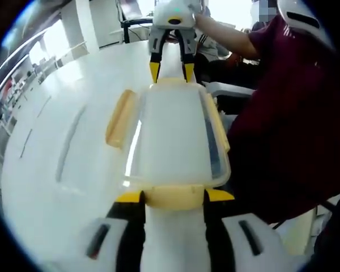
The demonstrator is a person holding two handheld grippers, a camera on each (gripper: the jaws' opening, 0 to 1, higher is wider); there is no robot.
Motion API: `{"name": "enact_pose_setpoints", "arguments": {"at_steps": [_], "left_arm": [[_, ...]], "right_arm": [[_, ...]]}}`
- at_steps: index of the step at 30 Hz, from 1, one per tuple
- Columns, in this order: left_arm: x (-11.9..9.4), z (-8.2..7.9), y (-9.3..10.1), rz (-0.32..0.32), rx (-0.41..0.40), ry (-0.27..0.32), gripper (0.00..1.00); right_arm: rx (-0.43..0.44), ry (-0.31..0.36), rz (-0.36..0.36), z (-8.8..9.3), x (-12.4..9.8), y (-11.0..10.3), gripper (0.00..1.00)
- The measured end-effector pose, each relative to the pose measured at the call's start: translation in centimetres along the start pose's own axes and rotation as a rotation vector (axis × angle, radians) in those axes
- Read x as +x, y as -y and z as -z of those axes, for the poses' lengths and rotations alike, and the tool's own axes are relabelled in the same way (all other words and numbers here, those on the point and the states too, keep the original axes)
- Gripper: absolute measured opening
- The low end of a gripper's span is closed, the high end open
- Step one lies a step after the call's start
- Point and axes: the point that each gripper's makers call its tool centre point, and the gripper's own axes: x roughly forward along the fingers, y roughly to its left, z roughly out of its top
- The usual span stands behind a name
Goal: Snap each plastic latch of the storage box into its locked position after aligning the lid with the box until every specified latch is closed and the lid sits flush.
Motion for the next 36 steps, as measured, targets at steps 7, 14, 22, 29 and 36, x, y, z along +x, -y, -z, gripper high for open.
{"name": "enact_pose_setpoints", "arguments": {"at_steps": [7,14,22,29,36], "left_arm": [[-0.1,-0.1,0.1,0.001,0.003,-0.006,0.38],[-0.1,-0.3,0.2,0.0,0.013,-0.005,0.38],[0.1,-0.4,0.6,0.007,0.013,-0.004,0.38],[0.0,-0.7,0.5,0.004,0.019,0.001,0.38],[-0.1,-1.2,0.5,-0.009,0.037,0.005,0.38]], "right_arm": [[-0.002,-0.014,0.004,0.1,-0.2,-0.1,0.37],[0.002,-0.021,0.013,0.1,-0.5,-0.7,0.37],[0.007,-0.029,0.007,0.2,-0.4,-1.3,0.37],[0.005,-0.049,0.01,0.3,-0.7,-1.4,0.37],[0.0,-0.061,0.024,0.4,-1.4,-1.2,0.36]]}}
